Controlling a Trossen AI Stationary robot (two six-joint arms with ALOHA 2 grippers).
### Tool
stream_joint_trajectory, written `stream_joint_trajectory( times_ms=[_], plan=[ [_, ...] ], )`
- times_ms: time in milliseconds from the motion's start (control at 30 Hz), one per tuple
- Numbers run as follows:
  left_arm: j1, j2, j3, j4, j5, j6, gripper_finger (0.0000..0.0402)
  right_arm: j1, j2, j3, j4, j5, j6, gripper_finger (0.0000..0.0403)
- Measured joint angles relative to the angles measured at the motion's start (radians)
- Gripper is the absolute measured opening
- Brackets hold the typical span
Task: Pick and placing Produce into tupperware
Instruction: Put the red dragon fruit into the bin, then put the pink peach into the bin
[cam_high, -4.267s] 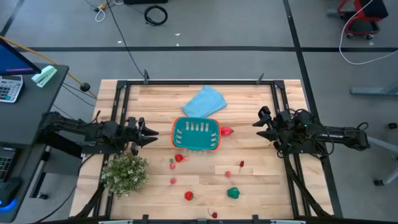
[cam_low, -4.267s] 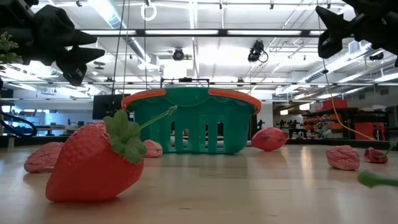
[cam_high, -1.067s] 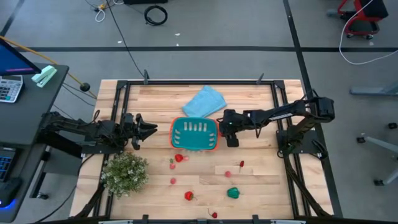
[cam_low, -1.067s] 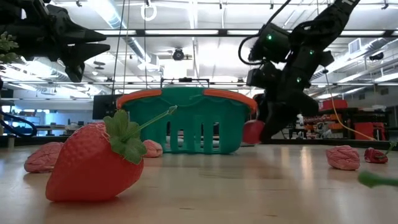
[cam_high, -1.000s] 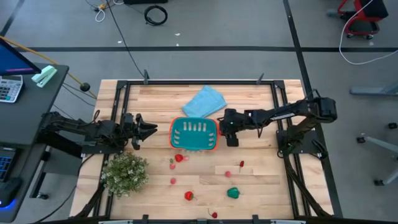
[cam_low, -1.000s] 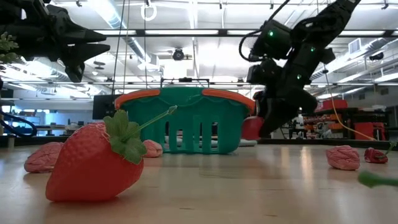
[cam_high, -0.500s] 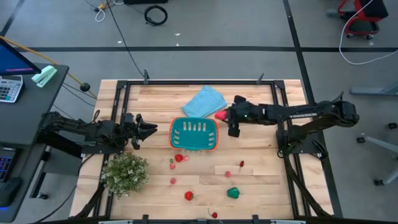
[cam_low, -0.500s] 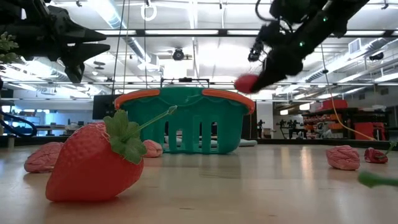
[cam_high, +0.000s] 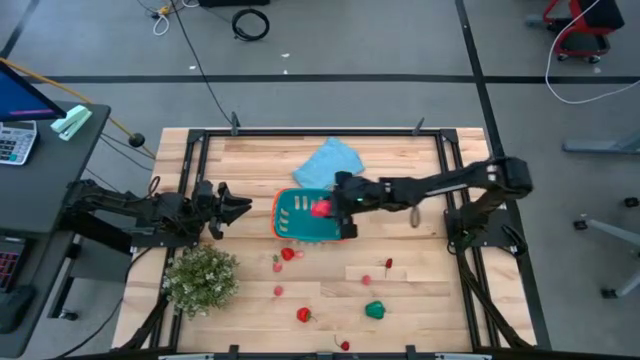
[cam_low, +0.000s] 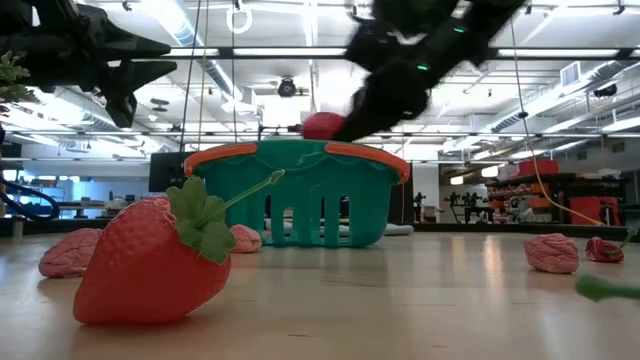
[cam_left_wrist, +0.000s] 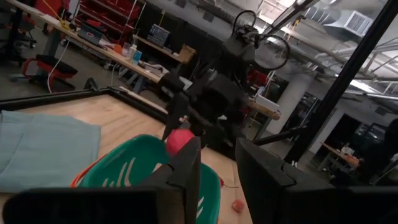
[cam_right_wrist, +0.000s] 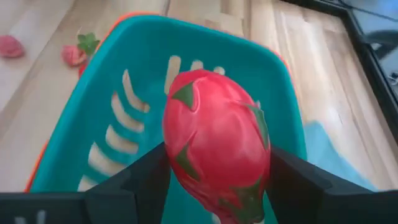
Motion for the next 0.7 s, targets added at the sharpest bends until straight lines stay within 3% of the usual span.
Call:
stream_joint_trajectory(
  times_ms=[233, 500, 700],
  plan=[
    [0.000, 0.000, 0.000, -0.002, 0.000, 0.000, 0.0107, 0.000, 0.218, 0.325, -0.377, -0.088, -0.004, 0.0251],
    [0.000, 0.000, 0.000, -0.006, 0.000, 0.000, 0.0107, 0.007, 0.354, 0.425, -0.481, -0.095, -0.001, 0.0291],
    [0.000, 0.000, 0.002, -0.005, 0.000, -0.005, 0.0107, 0.007, 0.301, 0.429, -0.525, 0.082, -0.015, 0.0304]
  ],
)
